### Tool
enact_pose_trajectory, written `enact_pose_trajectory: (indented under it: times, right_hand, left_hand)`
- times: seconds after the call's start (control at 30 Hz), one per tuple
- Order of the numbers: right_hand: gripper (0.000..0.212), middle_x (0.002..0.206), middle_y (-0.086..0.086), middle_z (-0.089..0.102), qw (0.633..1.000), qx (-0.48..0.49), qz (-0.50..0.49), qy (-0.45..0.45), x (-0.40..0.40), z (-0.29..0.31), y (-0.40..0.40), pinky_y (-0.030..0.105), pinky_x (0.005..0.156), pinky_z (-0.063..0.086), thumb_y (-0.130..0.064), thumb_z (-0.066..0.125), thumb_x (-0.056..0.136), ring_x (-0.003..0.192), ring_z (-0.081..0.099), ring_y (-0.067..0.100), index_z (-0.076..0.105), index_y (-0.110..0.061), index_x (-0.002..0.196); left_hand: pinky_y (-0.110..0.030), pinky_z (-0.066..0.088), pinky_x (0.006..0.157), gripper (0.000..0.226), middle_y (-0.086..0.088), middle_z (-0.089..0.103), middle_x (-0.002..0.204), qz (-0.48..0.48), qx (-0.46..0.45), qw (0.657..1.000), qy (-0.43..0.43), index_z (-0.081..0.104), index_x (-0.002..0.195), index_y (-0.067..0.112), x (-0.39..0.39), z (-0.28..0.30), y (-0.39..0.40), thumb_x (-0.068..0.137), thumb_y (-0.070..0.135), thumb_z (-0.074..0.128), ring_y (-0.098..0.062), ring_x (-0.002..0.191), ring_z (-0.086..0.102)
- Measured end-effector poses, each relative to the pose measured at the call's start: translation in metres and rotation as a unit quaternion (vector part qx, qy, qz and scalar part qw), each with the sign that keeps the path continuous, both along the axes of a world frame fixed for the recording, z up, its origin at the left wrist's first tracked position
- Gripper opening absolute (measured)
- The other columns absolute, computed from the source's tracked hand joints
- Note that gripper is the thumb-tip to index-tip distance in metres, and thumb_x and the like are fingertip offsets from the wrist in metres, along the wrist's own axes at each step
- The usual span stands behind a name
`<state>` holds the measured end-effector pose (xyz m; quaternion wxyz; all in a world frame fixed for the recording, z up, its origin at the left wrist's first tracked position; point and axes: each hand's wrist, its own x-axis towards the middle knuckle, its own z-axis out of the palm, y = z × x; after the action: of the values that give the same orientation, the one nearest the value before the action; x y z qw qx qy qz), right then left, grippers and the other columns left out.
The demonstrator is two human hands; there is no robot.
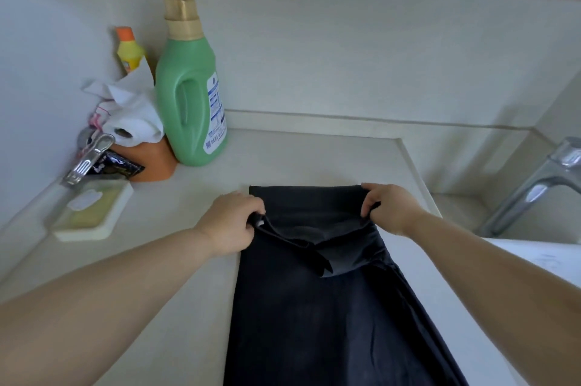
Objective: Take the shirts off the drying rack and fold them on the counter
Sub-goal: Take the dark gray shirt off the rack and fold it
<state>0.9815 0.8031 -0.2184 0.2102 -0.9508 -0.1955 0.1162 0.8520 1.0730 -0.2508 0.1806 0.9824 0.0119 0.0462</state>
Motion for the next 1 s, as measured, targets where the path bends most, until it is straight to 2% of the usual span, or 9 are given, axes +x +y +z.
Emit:
enact_pose_trajectory:
  times: [0.1, 0.2, 0.3, 0.43, 0.57, 0.7, 0.8, 0.87, 1.0]
  right_hand:
    - [0.027, 0.136, -0.005, 0.056, 0.999, 0.003, -0.019, -0.029, -0.005, 0.004, 0.003, 0.03, 0.088, 0.05, 0.0, 0.047, 0.08, 0.107, 0.059, 0.025, 0.065, -0.013, 0.065]
    - [0.015, 0.099, 0.011, 0.067, 0.99, 0.071, -0.106, -0.058, -0.002, 0.011, 0.01, 0.033, 0.067, 0.052, -0.007, 0.048, 0.083, 0.094, 0.061, 0.033, 0.062, -0.003, 0.084]
    - [0.021, 0.098, 0.008, 0.053, 0.973, 0.101, -0.193, 0.082, 0.003, 0.012, 0.02, 0.032, 0.066, 0.05, -0.026, 0.06, 0.089, 0.081, 0.055, 0.024, 0.05, -0.01, 0.098]
    - [0.016, 0.095, 0.008, 0.054, 0.896, 0.229, -0.28, 0.257, 0.007, 0.009, 0.033, 0.027, 0.054, 0.046, -0.022, 0.067, 0.088, 0.074, 0.051, 0.019, 0.056, -0.01, 0.092]
    - [0.013, 0.088, 0.006, 0.057, 0.84, 0.31, -0.312, 0.318, 0.018, 0.011, 0.035, 0.029, 0.055, 0.051, -0.021, 0.07, 0.086, 0.071, 0.055, 0.017, 0.059, -0.013, 0.086]
    - [0.012, 0.089, 0.008, 0.062, 0.807, 0.376, -0.32, 0.324, 0.034, 0.005, 0.037, 0.031, 0.058, 0.053, -0.013, 0.071, 0.083, 0.076, 0.06, 0.019, 0.06, -0.009, 0.087]
    - [0.012, 0.096, 0.01, 0.066, 0.782, 0.438, -0.318, 0.308, 0.052, 0.003, 0.043, 0.037, 0.076, 0.057, -0.015, 0.071, 0.084, 0.088, 0.064, 0.024, 0.063, -0.007, 0.087]
    - [0.014, 0.102, 0.01, 0.068, 0.759, 0.48, -0.32, 0.301, 0.065, 0.007, 0.047, 0.04, 0.082, 0.057, -0.02, 0.071, 0.085, 0.093, 0.066, 0.026, 0.065, -0.009, 0.09]
    - [0.013, 0.09, 0.008, 0.065, 0.715, 0.528, -0.325, 0.325, 0.08, 0.012, 0.049, 0.036, 0.062, 0.061, -0.018, 0.067, 0.089, 0.079, 0.065, 0.022, 0.061, -0.006, 0.091]
  left_hand:
    - [-0.024, 0.027, 0.087, 0.034, 0.021, 0.064, 0.102, 0.016, 0.044, 0.998, 0.047, 0.069, 0.082, 0.028, -0.002, 0.01, 0.001, 0.076, 0.001, 0.051, -0.009, 0.104, 0.044]
    - [-0.027, 0.036, 0.091, 0.033, 0.012, 0.066, 0.102, 0.059, 0.032, 0.997, 0.036, 0.063, 0.074, 0.029, 0.003, 0.025, -0.001, 0.079, 0.001, 0.047, -0.014, 0.103, 0.052]
    - [-0.028, 0.043, 0.087, 0.017, -0.001, 0.057, 0.108, 0.2, -0.111, 0.973, 0.043, 0.057, 0.104, 0.012, 0.02, 0.023, -0.001, 0.09, 0.019, 0.051, -0.024, 0.103, 0.056]
    - [-0.034, 0.052, 0.088, 0.048, -0.013, 0.066, 0.103, 0.322, -0.327, 0.878, 0.137, 0.06, 0.107, 0.0, 0.039, 0.013, -0.003, 0.09, 0.045, 0.057, -0.03, 0.096, 0.063]
    - [-0.023, 0.035, 0.054, 0.031, -0.006, 0.047, 0.071, 0.365, -0.322, 0.853, 0.187, 0.05, 0.078, 0.007, 0.049, 0.017, -0.01, 0.092, 0.034, 0.057, -0.017, 0.056, 0.039]
    - [-0.024, 0.035, 0.051, 0.03, -0.007, 0.044, 0.065, 0.393, -0.35, 0.83, 0.189, 0.042, 0.066, 0.007, 0.074, 0.02, -0.01, 0.096, 0.008, 0.043, -0.016, 0.053, 0.038]
    - [-0.023, 0.034, 0.048, 0.033, -0.009, 0.044, 0.064, 0.405, -0.397, 0.81, 0.148, 0.041, 0.064, 0.005, 0.093, 0.035, -0.005, 0.096, 0.005, 0.041, -0.016, 0.052, 0.039]
    - [-0.024, 0.037, 0.051, 0.028, -0.009, 0.047, 0.067, 0.393, -0.392, 0.82, 0.143, 0.043, 0.068, 0.007, 0.106, 0.039, -0.005, 0.096, 0.009, 0.044, -0.017, 0.054, 0.043]
    - [-0.03, 0.045, 0.073, 0.026, -0.008, 0.057, 0.098, 0.341, -0.417, 0.829, 0.15, 0.053, 0.105, 0.009, 0.125, 0.028, -0.008, 0.094, 0.032, 0.057, -0.018, 0.083, 0.055]
